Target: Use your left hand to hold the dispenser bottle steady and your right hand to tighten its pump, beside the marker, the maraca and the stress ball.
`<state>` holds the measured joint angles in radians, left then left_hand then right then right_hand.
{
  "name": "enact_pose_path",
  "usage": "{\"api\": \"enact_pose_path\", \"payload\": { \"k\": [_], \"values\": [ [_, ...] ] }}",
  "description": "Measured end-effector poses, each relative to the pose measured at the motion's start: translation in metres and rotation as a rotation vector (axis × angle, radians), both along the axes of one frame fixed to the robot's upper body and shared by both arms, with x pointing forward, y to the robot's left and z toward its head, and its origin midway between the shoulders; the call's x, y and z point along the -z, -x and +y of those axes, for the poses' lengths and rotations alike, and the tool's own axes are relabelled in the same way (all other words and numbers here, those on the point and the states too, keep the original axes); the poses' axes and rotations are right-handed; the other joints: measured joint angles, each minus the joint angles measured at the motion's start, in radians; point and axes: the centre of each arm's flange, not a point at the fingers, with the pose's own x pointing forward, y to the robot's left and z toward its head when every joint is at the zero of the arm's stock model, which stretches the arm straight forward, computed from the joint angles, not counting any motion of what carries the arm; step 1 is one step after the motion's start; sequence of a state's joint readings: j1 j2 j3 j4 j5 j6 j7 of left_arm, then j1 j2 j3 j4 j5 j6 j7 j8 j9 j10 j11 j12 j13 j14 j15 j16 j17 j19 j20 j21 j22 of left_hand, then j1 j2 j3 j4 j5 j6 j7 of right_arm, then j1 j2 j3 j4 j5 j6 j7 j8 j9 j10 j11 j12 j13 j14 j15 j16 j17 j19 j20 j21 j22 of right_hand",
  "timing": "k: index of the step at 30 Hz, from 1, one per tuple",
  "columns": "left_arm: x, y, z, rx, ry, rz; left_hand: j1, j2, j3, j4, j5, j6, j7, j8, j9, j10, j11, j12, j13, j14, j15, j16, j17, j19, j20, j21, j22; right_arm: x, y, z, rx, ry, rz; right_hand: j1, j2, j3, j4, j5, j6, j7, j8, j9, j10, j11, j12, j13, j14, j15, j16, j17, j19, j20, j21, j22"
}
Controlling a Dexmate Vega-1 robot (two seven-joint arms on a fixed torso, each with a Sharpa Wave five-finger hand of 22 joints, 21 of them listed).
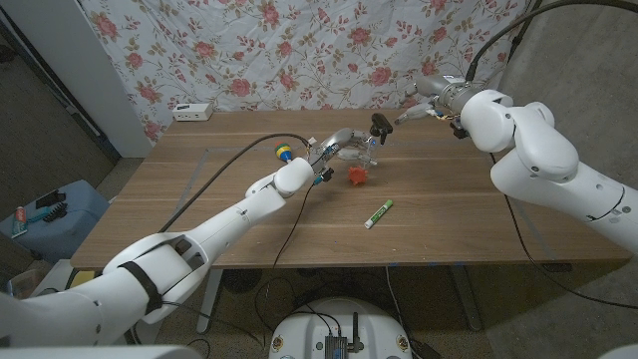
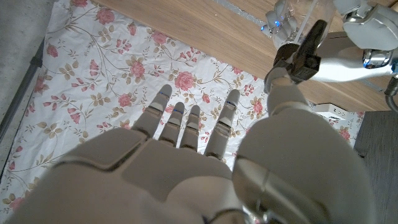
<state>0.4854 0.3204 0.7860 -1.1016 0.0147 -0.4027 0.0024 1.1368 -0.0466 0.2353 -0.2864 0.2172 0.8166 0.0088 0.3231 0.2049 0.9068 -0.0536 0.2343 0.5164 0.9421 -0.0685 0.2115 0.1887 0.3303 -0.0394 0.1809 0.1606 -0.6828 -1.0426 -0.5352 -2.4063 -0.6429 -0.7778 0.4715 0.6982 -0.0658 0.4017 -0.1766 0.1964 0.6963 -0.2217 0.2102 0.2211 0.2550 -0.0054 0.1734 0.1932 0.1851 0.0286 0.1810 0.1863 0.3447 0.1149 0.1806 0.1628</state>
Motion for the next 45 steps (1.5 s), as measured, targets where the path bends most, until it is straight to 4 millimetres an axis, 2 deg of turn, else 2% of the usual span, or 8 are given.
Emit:
{"api": "enact_pose_path", "payload": {
  "k": [6,13,17,25,32,38,45],
  "values": [
    [-0.002,-0.002,-0.001,0.008,-0.010,0.013,0.000,0.000,0.000,0.000,0.000,0.000,0.000,0.000,0.000,0.000,0.000,-0.001,0.001,0.000,0.000,-0.003,0.000,0.000,0.000,0.000,0.000,-0.006,0.000,-0.004,-0.025,0.038,-0.014,0.036,-0.007,0.005,-0.005,0.006,-0.009,-0.002,0.000,0.000,-0.013,-0.013,0.005,0.001,-0.011,-0.004,0.000,0.000,-0.006,-0.004,0.000,0.003],
    [-0.005,-0.002,-0.004,0.023,-0.026,0.018,0.000,0.000,0.000,0.000,0.000,0.000,0.000,0.000,0.000,0.000,0.000,-0.001,0.001,0.003,-0.003,-0.004,0.000,0.000,0.000,0.000,0.000,-0.009,-0.002,-0.005,-0.054,0.105,-0.049,0.079,-0.024,0.014,-0.006,0.015,-0.022,0.000,0.000,0.005,-0.031,-0.031,0.005,0.005,-0.040,-0.014,0.000,0.000,-0.010,-0.026,0.000,0.003],
    [-0.005,-0.003,-0.005,0.025,-0.036,0.024,0.000,0.000,0.000,0.000,0.000,0.000,0.000,0.000,0.000,0.002,-0.002,-0.004,0.001,0.003,-0.003,-0.001,0.000,0.000,0.000,0.000,0.000,-0.010,-0.003,-0.004,-0.069,0.142,-0.056,0.106,-0.035,0.016,-0.008,0.022,-0.032,-0.004,0.000,0.005,-0.051,-0.043,0.005,0.005,-0.055,-0.008,0.000,0.000,-0.019,-0.041,0.000,0.003],
    [-0.008,-0.001,-0.008,0.026,-0.053,0.029,0.000,0.000,0.000,0.000,0.000,0.000,0.000,-0.003,0.000,0.002,-0.003,-0.005,0.001,0.001,-0.005,0.001,-0.001,0.000,0.000,0.000,0.000,-0.014,-0.005,-0.001,-0.103,0.207,-0.063,0.169,-0.047,0.033,-0.008,0.044,-0.063,-0.002,0.000,0.005,-0.099,-0.048,0.005,0.005,-0.083,0.000,0.000,0.000,-0.020,-0.041,0.000,0.003],
    [-0.010,-0.001,-0.009,0.023,-0.061,0.033,0.000,0.000,0.000,0.000,0.000,0.000,0.000,-0.005,0.000,0.003,-0.004,-0.008,0.001,0.001,-0.004,0.000,0.000,0.000,0.000,0.000,0.000,-0.017,-0.009,-0.003,-0.130,0.226,-0.047,0.253,-0.052,0.054,-0.007,0.063,-0.083,-0.004,0.000,0.009,-0.157,-0.061,0.005,0.005,-0.124,0.013,0.000,0.002,-0.040,-0.036,0.000,0.003],
    [-0.010,0.000,-0.010,0.020,-0.066,0.033,0.000,0.000,-0.001,0.001,0.000,0.000,0.000,-0.007,0.000,0.003,-0.004,-0.008,0.000,0.004,-0.002,0.000,0.000,0.000,0.000,0.000,0.000,-0.016,-0.012,-0.003,-0.159,0.226,-0.015,0.311,-0.053,0.065,-0.010,0.078,-0.091,-0.002,0.000,0.009,-0.188,-0.059,0.005,0.005,-0.154,0.017,0.000,0.000,-0.054,-0.039,0.000,0.003],
    [-0.011,0.000,-0.012,0.018,-0.073,0.032,0.000,0.000,-0.001,0.001,0.000,0.000,0.000,-0.009,0.000,0.003,-0.004,-0.007,0.002,0.004,-0.002,-0.002,0.000,0.000,0.000,0.000,0.000,-0.016,-0.016,-0.005,-0.189,0.216,0.025,0.334,-0.055,0.069,-0.006,0.086,-0.091,-0.002,0.005,0.009,-0.205,-0.066,0.005,0.005,-0.171,0.018,0.000,0.000,-0.062,-0.041,0.000,0.003]
  ]
}}
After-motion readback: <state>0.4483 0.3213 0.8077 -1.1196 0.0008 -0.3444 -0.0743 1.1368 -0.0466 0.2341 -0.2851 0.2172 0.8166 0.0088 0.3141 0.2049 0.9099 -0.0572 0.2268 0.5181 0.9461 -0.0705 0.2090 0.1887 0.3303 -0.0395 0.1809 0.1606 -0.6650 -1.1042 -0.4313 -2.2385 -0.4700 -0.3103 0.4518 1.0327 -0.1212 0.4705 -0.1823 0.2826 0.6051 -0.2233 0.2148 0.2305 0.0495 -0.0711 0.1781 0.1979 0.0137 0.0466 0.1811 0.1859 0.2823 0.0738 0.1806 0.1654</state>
